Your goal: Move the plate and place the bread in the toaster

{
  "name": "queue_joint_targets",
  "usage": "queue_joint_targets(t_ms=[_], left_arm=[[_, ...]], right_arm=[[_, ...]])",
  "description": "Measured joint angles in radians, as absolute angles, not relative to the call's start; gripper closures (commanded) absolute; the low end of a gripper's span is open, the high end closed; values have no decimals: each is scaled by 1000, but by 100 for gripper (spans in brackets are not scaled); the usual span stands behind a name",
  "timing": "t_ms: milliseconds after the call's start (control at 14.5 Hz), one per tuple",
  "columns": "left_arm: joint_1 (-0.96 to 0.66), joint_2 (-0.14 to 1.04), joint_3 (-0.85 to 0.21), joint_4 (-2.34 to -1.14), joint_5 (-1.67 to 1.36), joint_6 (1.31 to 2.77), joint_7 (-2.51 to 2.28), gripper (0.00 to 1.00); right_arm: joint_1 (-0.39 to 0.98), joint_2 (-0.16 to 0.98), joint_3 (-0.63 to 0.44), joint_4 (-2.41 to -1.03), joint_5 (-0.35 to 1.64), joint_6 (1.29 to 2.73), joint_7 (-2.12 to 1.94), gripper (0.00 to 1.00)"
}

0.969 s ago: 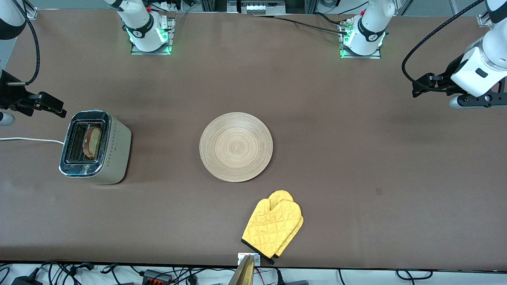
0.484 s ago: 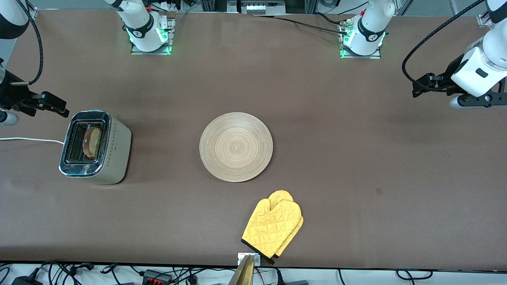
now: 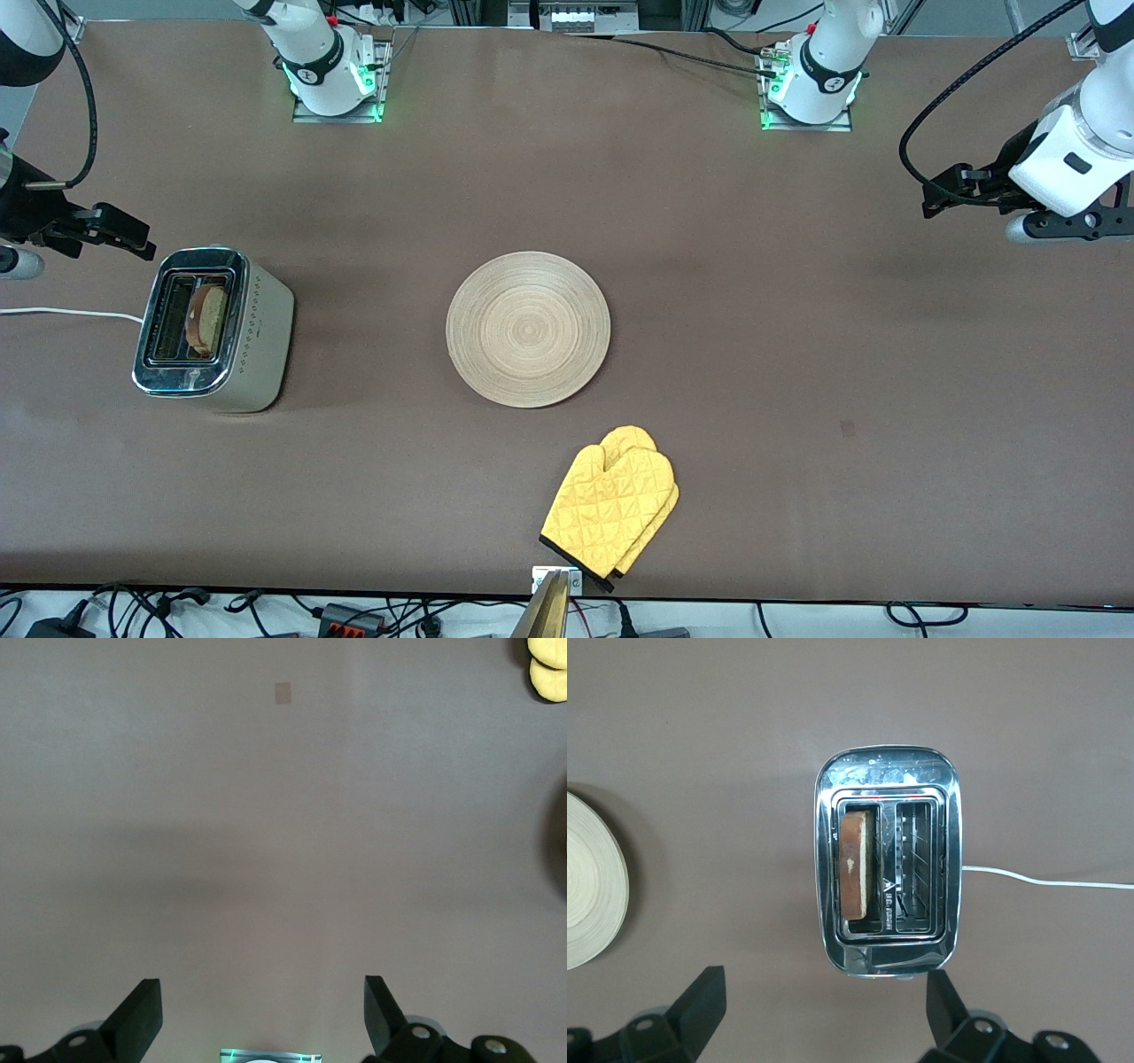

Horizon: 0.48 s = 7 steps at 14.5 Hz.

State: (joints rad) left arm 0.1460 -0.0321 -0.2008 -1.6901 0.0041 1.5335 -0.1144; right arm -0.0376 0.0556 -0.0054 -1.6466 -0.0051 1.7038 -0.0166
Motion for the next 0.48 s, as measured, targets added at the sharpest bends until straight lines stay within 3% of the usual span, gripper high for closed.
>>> queue_joint_targets(t_ms=[484], left_arm=[[146, -31, -201, -1690, 4, 1533, -114, 0]], right_arm=[[-38, 54, -5, -1647, -5, 1696, -17, 0]])
